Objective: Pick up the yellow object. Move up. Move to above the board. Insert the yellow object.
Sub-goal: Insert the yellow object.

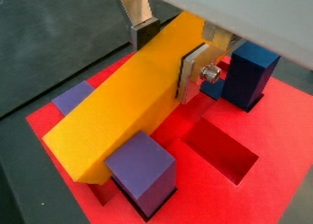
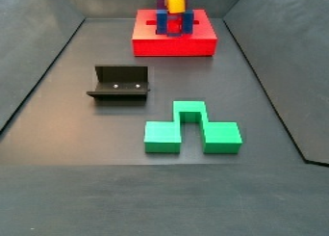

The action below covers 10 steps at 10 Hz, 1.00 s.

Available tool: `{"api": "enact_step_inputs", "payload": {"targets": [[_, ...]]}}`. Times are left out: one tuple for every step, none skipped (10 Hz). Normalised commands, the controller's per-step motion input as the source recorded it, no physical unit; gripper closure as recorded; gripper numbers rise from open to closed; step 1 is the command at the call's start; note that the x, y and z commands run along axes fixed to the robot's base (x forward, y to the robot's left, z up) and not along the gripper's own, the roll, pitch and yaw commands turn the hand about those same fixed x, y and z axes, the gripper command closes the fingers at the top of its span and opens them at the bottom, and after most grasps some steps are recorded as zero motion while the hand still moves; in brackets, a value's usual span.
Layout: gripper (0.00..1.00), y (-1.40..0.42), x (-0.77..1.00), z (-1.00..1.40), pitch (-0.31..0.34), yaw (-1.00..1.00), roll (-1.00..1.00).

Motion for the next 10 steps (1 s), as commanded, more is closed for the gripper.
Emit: {"api": "enact_step_inputs", "payload": {"targets": [[1.00,0.03,0.00,0.00,0.000,0.17,-0.19],[1.00,0.05,0.00,0.00,0.000,0.13,-0.27],[1.00,0.00,0.08,0.00,0.000,0.00,-0.31],[1.00,-0.07,0.22,0.00,-0.004,-0.18,-0.21],[1.00,-0.09,0.33,0.00,0.000,-0.32,-0.12],[1.00,-0.14,0.31,-0.07,0.000,-0.39,-0.02],[1.00,-0.07,0.16,-0.17,0.000,-0.20,-0.03],[1.00,-0.02,0.09,-0.17,0.000,-0.17,-0.13],[1.00,0.00,0.03,-0.19,0.010,-0.14,-0.17],[1.00,0.01,0.00,-0.21,0.059,-0.11,-0.23]]}}
